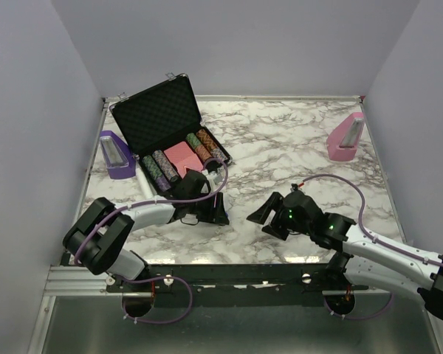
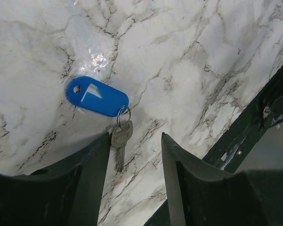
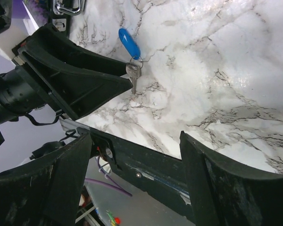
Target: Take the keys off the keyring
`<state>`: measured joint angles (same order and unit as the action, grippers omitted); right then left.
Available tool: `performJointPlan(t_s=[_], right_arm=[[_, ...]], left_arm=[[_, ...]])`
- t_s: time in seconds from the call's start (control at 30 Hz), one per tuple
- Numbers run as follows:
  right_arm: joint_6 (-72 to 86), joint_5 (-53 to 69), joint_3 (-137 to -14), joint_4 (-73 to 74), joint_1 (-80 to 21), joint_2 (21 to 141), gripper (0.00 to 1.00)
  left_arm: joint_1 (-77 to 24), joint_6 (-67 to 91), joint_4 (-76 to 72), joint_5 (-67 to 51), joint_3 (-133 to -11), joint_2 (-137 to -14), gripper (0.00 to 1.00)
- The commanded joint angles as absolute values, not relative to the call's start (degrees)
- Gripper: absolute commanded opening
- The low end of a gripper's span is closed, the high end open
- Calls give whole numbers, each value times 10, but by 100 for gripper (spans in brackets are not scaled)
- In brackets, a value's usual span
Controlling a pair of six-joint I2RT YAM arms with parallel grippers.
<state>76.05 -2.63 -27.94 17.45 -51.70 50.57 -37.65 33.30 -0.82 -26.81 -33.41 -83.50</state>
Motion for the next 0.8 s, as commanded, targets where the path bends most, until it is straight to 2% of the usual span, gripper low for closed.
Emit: performJointPlan(t_s=[0.0,0.2,0.53,0.57,0.63,0.67,0.77], right_arm=[[760,-25,-277,164,-518,508,83],[758,-21,-279,162,-518,518,82],[758,-21,-278,161,-518,514,82],[758,-21,-278,161,-518,514,82],[758,-20,-276,161,-518,512,82],[758,-21,-276,160,-518,513,82],[749,-7,-269,137,-518,514,82]], left_arm=[[-382,330,-11,-262,-320,-856,55],[-385,333,-15,-258,-322,-858,44],[-395,335,-11,-243,-328,-853,18],[-396,336,-11,-242,-329,-852,12],[-401,337,-8,-241,-331,-848,7],[-402,337,-7,-241,-334,-846,0],[-405,338,-2,-237,-337,-836,0]])
